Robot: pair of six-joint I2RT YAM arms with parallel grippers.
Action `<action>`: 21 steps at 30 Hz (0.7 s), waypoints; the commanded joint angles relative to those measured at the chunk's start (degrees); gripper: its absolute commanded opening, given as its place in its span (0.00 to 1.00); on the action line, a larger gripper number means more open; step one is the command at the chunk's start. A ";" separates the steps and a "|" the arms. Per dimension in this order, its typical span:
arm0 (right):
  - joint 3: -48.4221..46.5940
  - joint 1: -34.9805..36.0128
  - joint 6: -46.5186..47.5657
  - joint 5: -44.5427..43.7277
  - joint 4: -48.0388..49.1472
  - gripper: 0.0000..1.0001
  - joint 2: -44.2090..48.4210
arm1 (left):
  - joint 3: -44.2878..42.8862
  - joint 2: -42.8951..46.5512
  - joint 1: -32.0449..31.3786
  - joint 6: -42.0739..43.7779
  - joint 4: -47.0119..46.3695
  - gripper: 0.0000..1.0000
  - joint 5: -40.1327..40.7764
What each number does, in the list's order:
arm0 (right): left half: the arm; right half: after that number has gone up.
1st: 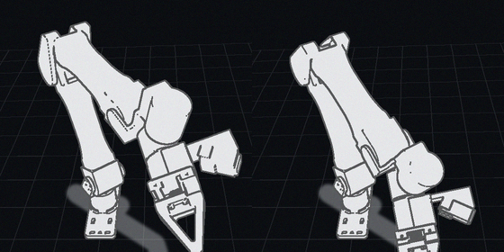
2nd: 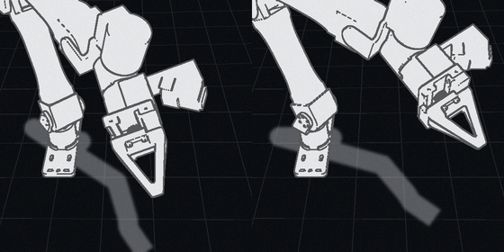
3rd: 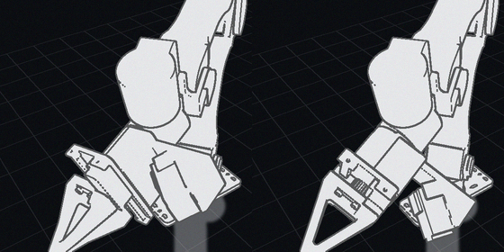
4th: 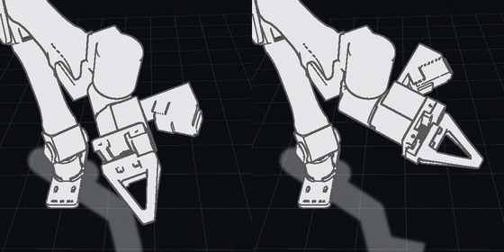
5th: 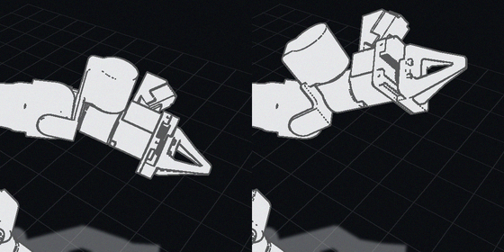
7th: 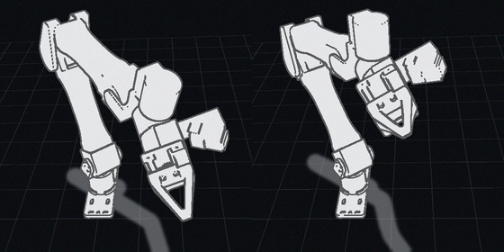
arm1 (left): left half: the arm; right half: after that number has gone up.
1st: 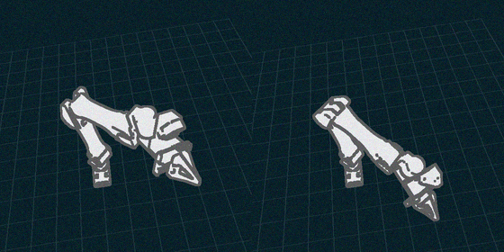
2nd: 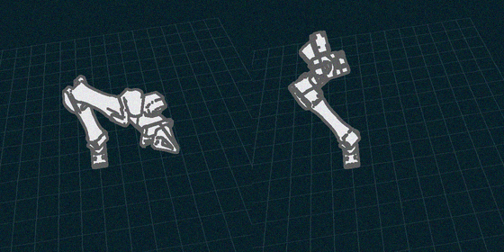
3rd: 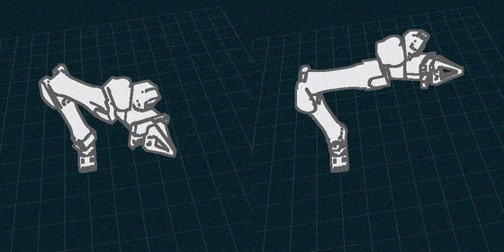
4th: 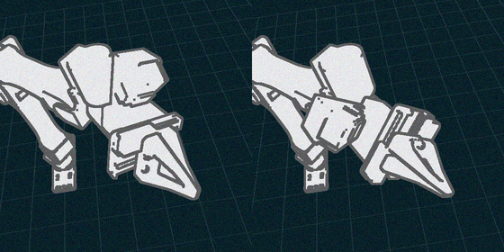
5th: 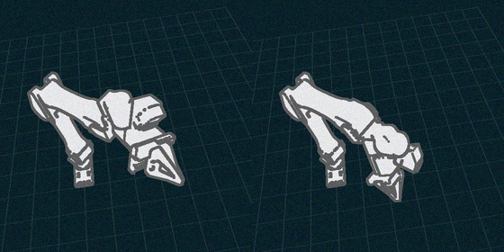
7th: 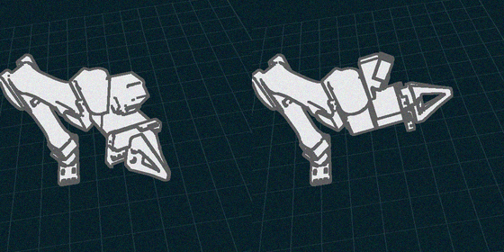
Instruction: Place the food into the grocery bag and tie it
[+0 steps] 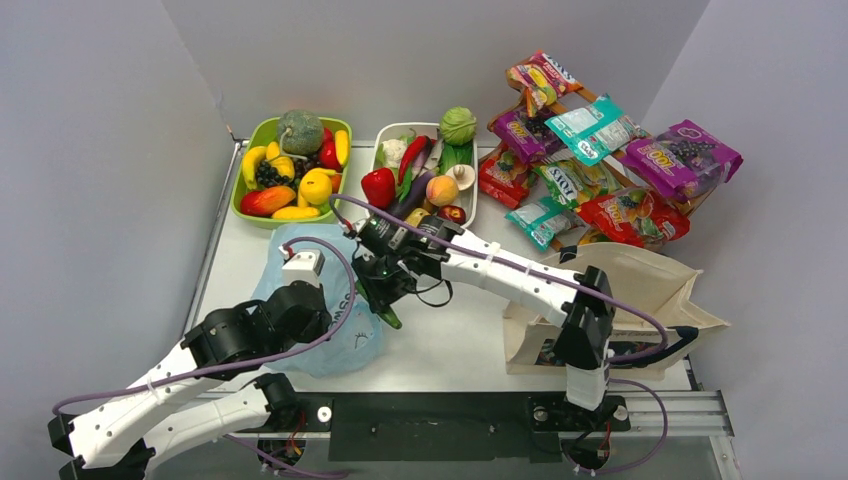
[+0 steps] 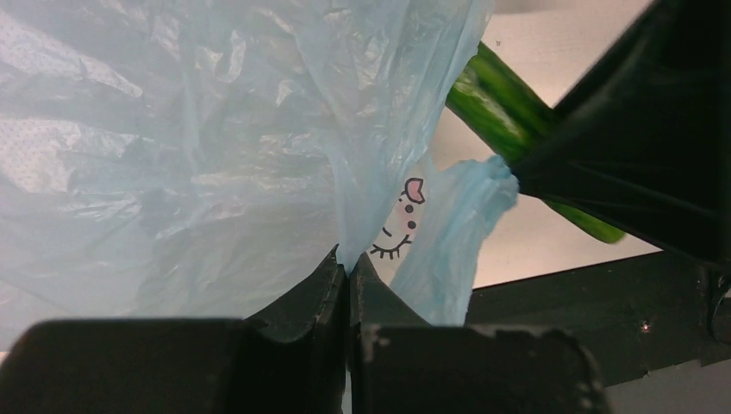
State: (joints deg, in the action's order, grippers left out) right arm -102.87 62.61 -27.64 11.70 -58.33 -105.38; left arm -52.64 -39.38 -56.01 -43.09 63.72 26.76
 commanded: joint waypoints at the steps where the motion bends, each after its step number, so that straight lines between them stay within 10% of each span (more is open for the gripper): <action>1: -5.40 -0.37 3.71 -3.33 2.98 0.00 -2.21 | 0.12 1.16 0.37 0.29 -2.54 0.00 0.49; 21: 6.62 -0.69 18.84 -16.24 29.22 0.00 -3.33 | 0.21 3.24 0.35 0.38 -2.82 0.00 0.38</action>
State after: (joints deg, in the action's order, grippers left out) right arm -95.37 62.57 -11.09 -1.30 -36.88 -109.40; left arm -52.60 -36.64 -55.88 -43.05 63.55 26.76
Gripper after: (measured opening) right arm 0.296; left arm 0.004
